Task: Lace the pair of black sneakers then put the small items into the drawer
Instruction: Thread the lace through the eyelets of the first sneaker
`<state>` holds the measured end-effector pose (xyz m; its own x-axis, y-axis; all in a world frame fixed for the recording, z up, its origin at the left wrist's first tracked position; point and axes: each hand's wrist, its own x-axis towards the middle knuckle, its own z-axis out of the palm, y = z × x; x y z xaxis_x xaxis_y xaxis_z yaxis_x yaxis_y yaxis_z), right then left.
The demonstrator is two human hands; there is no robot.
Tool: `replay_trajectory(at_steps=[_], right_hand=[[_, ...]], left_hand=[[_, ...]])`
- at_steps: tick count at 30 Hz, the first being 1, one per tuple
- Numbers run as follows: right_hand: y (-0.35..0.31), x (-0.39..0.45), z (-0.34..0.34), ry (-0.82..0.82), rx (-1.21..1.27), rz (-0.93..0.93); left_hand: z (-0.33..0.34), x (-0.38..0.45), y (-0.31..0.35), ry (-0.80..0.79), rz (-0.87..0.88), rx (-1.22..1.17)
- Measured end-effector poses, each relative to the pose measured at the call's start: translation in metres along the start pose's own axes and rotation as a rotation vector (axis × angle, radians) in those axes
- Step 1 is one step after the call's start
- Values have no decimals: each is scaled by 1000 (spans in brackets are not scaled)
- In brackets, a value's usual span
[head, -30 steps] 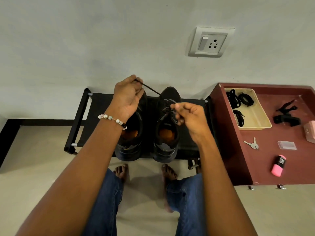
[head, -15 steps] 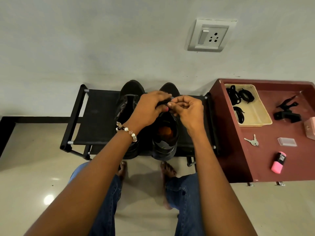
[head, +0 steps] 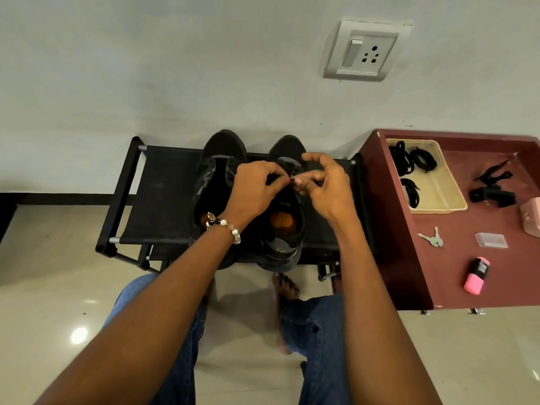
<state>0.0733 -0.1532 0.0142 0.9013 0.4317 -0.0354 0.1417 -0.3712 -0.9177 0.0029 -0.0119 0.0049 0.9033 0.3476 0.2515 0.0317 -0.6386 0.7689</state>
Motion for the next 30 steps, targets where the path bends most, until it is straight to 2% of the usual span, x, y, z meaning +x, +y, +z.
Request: replay_trajectory(at_steps=[2,6,9,11,19,30], right_hand=[[2,-2,-5,9,-40,32],[7,-11,-9,-161,-319,103],[9,-16,-6,-140,-402,73],[8,-16,-7,-112,-394,87],[15,-14,-9,-112,-327,122],[18,-12,-13,-127,-130,182]], left_hand=[[2,-1,-4,-48,9,91],[4,-6,-4,-95,-38,154],[3,-11,1,-118,-4,187],[7,-16,4,-140,1,240],[26,-25,11,17,-128,251],[30,-25,8,24,-208,182]])
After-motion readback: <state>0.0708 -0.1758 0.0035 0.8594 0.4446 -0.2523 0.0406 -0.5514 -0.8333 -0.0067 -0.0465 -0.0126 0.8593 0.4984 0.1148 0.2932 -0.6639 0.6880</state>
